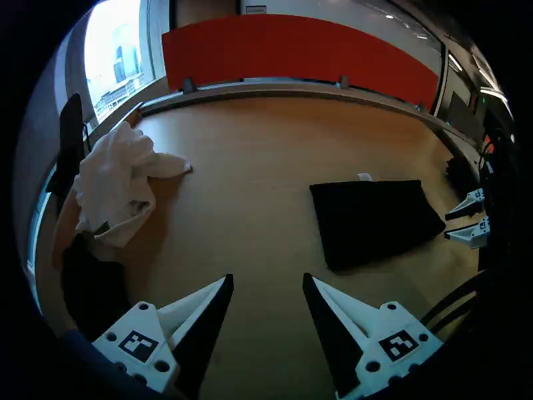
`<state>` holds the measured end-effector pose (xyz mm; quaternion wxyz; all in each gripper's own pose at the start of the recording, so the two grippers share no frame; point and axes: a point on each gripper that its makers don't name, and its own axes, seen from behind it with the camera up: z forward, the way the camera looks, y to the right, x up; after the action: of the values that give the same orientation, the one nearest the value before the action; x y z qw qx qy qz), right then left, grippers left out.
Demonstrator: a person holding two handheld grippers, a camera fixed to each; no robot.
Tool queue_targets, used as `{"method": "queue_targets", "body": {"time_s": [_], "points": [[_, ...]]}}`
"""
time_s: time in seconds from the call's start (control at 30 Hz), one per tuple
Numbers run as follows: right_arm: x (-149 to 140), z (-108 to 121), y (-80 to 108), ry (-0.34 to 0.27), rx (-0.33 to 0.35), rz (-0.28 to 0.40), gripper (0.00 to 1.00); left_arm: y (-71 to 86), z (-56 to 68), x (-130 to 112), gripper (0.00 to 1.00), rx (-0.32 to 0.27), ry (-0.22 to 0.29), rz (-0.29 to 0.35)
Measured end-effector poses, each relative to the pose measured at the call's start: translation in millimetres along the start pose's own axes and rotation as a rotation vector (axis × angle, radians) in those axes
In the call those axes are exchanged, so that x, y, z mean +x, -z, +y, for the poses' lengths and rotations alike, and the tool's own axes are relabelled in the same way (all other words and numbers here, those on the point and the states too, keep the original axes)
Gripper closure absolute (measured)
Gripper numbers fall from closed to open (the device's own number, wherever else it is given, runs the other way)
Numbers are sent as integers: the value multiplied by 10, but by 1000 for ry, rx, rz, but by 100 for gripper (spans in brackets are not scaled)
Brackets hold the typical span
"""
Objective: Fold towel
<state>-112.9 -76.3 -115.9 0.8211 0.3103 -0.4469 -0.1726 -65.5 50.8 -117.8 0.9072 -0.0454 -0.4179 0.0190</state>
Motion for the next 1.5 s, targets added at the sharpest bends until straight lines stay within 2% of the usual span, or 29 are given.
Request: {"method": "queue_targets", "body": {"time_s": [0.2, 0.4, 0.5, 0.6, 0.87, 1.2, 1.5], "points": [[-39, -9, -22, 23, 32, -17, 45, 11, -16, -44, 24, 3, 2, -4], [-56, 7, -60, 42, 45, -30, 62, 10, -22, -66, 24, 3, 2, -6], [-57, 19, -83, 45, 49, -32, 64, 13, -23, -65, 24, 4, -1, -6], [-62, 24, -91, 49, 53, -34, 73, 13, -20, -61, 24, 4, -2, -5], [-36, 30, -79, 46, 61, -23, 90, 3, -12, -52, 24, 5, -6, -2], [118, 30, 17, 32, 33, 15, 91, -25, -19, -30, 24, 8, -10, 0], [435, 105, 233, 55, -9, 73, 91, -34, -30, -4, 24, 9, -10, 4]]}}
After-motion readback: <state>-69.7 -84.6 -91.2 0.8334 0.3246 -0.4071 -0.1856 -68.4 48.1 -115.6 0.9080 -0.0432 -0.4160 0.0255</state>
